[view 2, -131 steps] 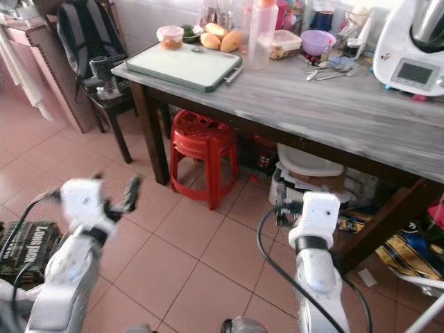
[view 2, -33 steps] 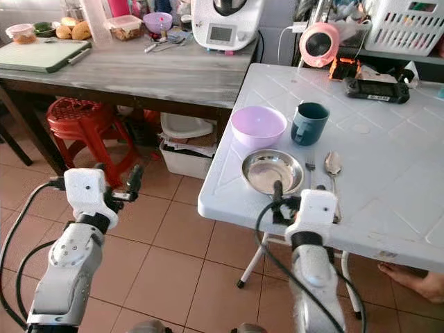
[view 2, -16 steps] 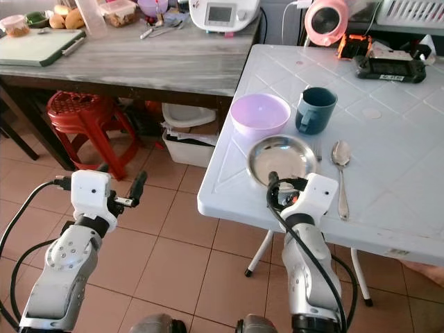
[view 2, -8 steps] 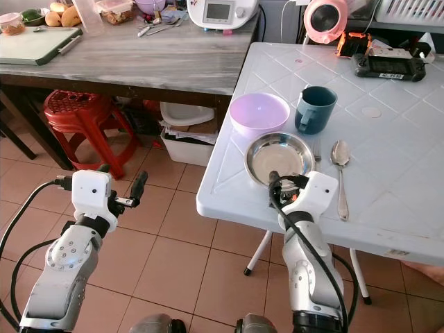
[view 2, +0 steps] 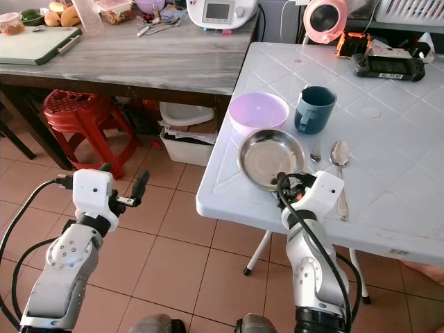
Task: Setting the table
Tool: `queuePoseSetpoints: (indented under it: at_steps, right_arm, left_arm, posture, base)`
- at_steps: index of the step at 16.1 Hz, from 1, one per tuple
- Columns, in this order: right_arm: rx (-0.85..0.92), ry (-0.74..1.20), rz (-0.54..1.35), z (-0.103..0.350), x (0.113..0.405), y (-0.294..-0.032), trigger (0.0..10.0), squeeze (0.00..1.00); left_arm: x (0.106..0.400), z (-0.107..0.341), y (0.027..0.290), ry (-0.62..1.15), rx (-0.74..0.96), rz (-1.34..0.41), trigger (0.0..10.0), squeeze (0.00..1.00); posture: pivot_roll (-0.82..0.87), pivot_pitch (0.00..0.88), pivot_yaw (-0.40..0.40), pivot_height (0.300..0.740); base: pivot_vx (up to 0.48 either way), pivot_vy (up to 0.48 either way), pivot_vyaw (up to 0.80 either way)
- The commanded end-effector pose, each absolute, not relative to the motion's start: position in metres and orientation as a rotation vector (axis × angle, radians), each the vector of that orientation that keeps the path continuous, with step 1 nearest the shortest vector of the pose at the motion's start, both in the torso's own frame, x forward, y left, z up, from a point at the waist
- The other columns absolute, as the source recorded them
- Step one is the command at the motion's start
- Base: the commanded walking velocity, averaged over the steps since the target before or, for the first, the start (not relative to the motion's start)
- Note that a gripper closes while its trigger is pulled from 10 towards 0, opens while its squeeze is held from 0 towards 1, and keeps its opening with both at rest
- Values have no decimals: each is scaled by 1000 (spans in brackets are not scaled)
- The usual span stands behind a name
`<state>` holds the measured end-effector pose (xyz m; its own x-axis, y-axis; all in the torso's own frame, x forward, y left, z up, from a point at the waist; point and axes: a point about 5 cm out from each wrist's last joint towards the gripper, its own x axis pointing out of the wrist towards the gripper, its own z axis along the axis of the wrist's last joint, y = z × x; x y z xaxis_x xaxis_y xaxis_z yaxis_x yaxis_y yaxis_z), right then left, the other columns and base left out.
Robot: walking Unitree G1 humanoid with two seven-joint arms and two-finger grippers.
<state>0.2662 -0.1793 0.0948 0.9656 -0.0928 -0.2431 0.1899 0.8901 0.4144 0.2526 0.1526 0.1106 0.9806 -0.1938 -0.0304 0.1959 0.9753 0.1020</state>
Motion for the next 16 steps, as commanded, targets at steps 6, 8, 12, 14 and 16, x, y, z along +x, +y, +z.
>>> queuePoseSetpoints:
  at_steps: [6, 8, 12, 14, 16]
  right_arm:
    - [562, 316, -173, 82, 265, -174, 0, 0]
    - [561, 320, -176, 82, 265, -175, 0, 0]
    - [565, 340, -196, 79, 265, -178, 0, 0]
    - [554, 369, -212, 75, 264, -179, 0, 0]
    - [566, 398, -228, 71, 262, -180, 0, 0]
  left_arm:
    - [255, 117, 150, -7, 126, -227, 10000, 0]
    - [255, 118, 150, -11, 131, -234, 10000, 0]
    - [256, 118, 148, -15, 134, -245, 10000, 0]
    - [256, 118, 147, -15, 133, -250, 10000, 0]
    - [256, 118, 146, -14, 131, -253, 10000, 0]
  posture:
    - [18, 48, 64, 740]
    - [17, 47, 64, 740]
    - [16, 41, 63, 740]
    - [16, 40, 63, 740]
    - [16, 40, 63, 740]
  base:
    - [0, 0, 0]
    - [0, 0, 0]
    - [0, 0, 0]
    - [0, 0, 0]
    - [0, 0, 0]
